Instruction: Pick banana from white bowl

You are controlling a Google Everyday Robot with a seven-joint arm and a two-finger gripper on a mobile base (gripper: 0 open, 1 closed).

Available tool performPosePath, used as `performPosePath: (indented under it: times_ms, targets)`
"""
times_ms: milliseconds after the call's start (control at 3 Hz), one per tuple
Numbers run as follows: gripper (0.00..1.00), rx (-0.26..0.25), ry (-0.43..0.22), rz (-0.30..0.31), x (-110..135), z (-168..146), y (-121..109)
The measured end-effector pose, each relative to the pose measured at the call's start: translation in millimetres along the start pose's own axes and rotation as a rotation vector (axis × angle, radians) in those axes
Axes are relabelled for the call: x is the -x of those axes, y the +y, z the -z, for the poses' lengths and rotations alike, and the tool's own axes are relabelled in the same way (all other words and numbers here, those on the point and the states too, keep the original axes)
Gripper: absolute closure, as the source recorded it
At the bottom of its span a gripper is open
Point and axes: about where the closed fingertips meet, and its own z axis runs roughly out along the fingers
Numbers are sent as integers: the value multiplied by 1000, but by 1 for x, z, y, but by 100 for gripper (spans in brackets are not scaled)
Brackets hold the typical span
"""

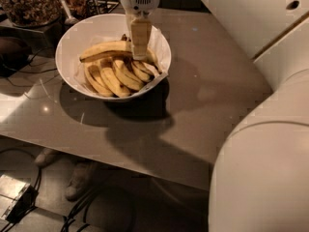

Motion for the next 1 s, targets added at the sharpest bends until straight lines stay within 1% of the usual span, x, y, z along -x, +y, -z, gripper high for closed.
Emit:
performPosePath:
  times_ms: [333,667,1000]
  targets:
    - [37,21,-2,10,4,-13,-6]
    - [38,48,8,30,9,-26,-5]
    - [37,70,13,34,8,-36,-5]
